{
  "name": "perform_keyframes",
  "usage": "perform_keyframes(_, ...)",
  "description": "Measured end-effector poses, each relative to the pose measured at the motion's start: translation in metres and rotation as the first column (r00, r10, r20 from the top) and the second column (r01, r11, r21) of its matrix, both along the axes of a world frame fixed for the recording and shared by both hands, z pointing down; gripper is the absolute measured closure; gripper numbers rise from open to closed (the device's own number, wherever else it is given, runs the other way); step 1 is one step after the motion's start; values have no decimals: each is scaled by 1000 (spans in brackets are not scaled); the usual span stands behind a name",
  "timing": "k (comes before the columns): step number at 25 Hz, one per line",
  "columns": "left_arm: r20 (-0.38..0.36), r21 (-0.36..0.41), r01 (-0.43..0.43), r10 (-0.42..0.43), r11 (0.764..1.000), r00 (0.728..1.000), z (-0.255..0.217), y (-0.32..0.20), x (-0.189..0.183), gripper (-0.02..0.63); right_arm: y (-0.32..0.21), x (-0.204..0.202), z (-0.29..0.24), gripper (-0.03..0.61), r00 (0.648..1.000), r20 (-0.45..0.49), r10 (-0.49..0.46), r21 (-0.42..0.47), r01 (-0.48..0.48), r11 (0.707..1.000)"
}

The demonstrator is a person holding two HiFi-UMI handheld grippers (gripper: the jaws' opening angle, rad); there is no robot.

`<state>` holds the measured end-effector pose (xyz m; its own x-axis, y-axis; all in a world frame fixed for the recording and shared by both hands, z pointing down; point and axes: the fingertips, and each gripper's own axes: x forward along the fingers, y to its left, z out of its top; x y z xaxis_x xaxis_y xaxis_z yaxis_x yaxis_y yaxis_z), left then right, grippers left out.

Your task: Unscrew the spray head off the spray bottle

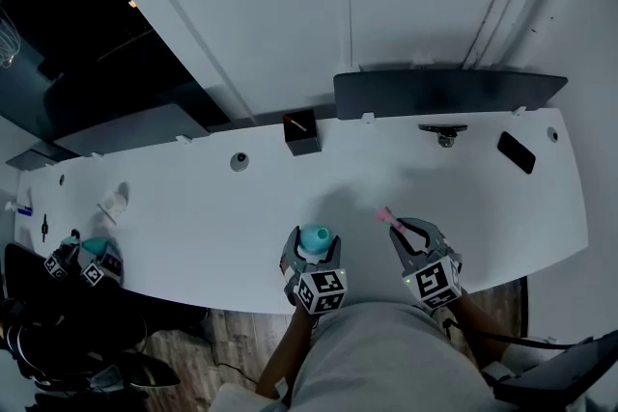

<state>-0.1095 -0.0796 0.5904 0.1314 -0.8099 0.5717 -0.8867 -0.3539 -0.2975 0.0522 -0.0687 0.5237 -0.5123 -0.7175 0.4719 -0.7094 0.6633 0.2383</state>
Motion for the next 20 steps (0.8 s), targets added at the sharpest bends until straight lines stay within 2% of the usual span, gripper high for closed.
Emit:
perform_keyframes(2,-47,-17,-16,15,1000,999,0,3,9,218,-3,-2,7,508,998,38,49,-20,-49,999)
perform_keyframes(5,-90,-27,-20,17,999,996,-1,5,13,218,-1,-7,14,508,998,42,46,-24,-45,999)
perform_keyframes(9,-81,-23,-40,38,999,996,-3,8,19,218,3,-4,23,508,999,14,31,-43,-30,999)
perform_keyframes(13,-80,-27,-44,42,999,996,-6,15,23,218,3,0,22,508,999,27,38,-49,-36,998)
perform_keyframes(20,-81,-34,-31,28,999,996,-10,39,32,218,17,-4,27,508,999,49,-16,-69,19,997)
